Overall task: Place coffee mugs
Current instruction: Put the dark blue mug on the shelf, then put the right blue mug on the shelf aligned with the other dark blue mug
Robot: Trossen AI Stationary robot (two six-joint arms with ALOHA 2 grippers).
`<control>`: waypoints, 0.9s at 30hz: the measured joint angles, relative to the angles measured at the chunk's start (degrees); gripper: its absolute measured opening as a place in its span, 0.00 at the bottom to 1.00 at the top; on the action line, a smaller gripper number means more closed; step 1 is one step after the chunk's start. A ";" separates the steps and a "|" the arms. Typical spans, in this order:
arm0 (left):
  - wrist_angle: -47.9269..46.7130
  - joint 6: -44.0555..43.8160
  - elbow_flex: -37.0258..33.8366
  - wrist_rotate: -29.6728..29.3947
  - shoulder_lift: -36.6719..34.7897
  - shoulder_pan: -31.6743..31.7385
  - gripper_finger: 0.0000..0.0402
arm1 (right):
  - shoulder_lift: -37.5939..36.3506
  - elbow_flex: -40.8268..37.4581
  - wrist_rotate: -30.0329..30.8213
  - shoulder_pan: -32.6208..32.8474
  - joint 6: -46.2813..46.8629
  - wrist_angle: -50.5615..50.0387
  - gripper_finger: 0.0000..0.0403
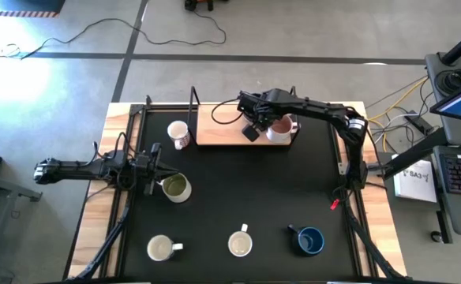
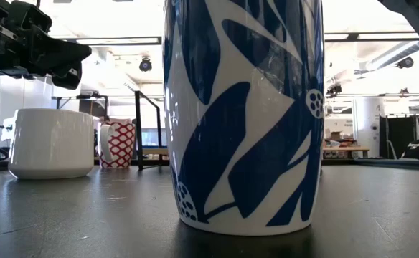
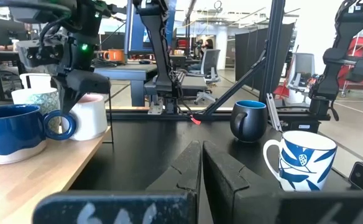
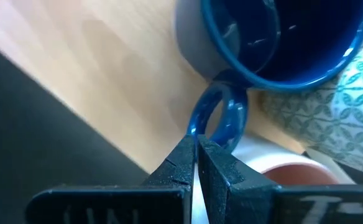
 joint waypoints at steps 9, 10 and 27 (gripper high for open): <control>0.02 0.02 0.00 -0.02 0.00 0.01 0.00 | -1.01 0.00 -3.94 4.76 0.45 0.39 0.02; 0.00 0.01 0.00 -0.02 0.00 0.00 0.00 | -1.01 0.00 -5.28 5.68 0.72 0.42 0.02; 0.02 0.02 0.00 -0.01 0.00 0.01 0.00 | -0.88 0.00 -10.35 27.56 18.06 1.07 0.06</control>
